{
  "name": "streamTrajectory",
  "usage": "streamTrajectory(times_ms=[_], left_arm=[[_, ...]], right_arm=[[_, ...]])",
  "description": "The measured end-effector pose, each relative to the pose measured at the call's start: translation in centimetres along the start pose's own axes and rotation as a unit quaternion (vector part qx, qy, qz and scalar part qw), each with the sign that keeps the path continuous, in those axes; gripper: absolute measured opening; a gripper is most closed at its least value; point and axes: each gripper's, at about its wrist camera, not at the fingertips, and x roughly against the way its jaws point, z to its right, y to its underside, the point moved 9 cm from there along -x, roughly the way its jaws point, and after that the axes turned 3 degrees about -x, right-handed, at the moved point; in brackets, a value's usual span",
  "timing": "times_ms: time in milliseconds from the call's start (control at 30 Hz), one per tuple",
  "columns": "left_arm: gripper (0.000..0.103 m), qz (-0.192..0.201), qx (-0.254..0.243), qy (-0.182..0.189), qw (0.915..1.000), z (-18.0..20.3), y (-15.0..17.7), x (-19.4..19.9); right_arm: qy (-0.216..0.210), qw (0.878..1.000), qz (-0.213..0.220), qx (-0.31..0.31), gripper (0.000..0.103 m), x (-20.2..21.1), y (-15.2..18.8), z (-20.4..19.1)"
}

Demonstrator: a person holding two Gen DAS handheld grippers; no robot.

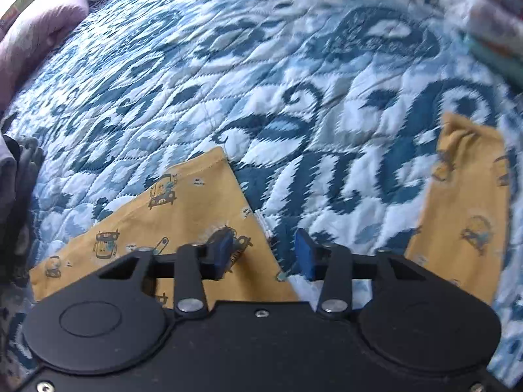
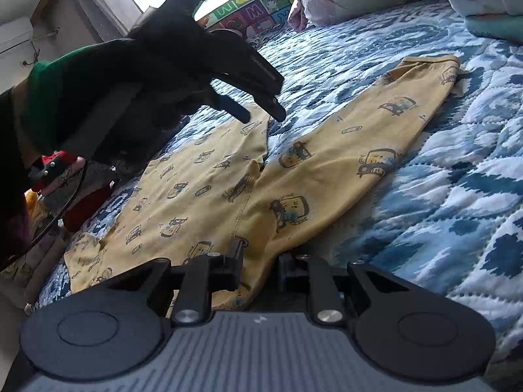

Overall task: Fold clothes
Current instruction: 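Pinch the yellow garment's leg edge with the left gripper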

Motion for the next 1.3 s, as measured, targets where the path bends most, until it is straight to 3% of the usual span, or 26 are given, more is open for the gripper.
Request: streamTrajectory(times_ms=[100, 200, 267, 533, 633, 800, 900, 1133, 1300], left_arm=[[0.017, 0.003, 0.001, -0.016, 0.9999, -0.3, -0.3, -0.3], [0.010, 0.006, 0.012, -0.014, 0.9998, -1.0, -0.3, -0.3], [0.009, 0.013, 0.018, -0.008, 0.9997, -1.5, -0.2, 0.1], [0.008, 0.063, 0.101, 0.057, 0.9912, -4.8, -0.4, 2.9], [0.008, 0.077, 0.130, 0.076, 0.9856, -6.5, 0.2, 3.4], [0.008, 0.106, 0.178, 0.114, 0.9717, -9.6, 1.9, 3.5], [0.008, 0.125, 0.195, 0.130, 0.9641, -11.1, 2.9, 3.4], [0.008, 0.146, 0.240, 0.169, 0.9447, -13.2, 5.0, 2.0], [0.008, 0.152, 0.267, 0.189, 0.9327, -14.2, 6.4, 0.9]], right_arm=[[-0.001, 1.000, -0.001, -0.002, 0.022, 0.1, -0.1, 0.0], [-0.001, 1.000, -0.001, -0.003, 0.018, 0.3, -0.1, 0.1], [0.001, 1.000, 0.010, 0.007, 0.005, 0.7, -0.4, -0.1], [0.016, 0.991, 0.075, 0.106, 0.004, 2.8, -1.3, -3.1], [0.024, 0.982, 0.088, 0.166, 0.004, 2.8, -1.2, -4.9], [0.045, 0.951, 0.085, 0.295, 0.004, 1.9, 0.7, -8.5], [0.042, 0.937, 0.077, 0.339, 0.004, 1.1, 1.8, -10.0], [0.019, 0.912, 0.053, 0.406, 0.004, -0.2, 4.2, -13.1], [0.017, 0.896, -0.001, 0.443, 0.004, -2.1, 6.6, -14.1]])
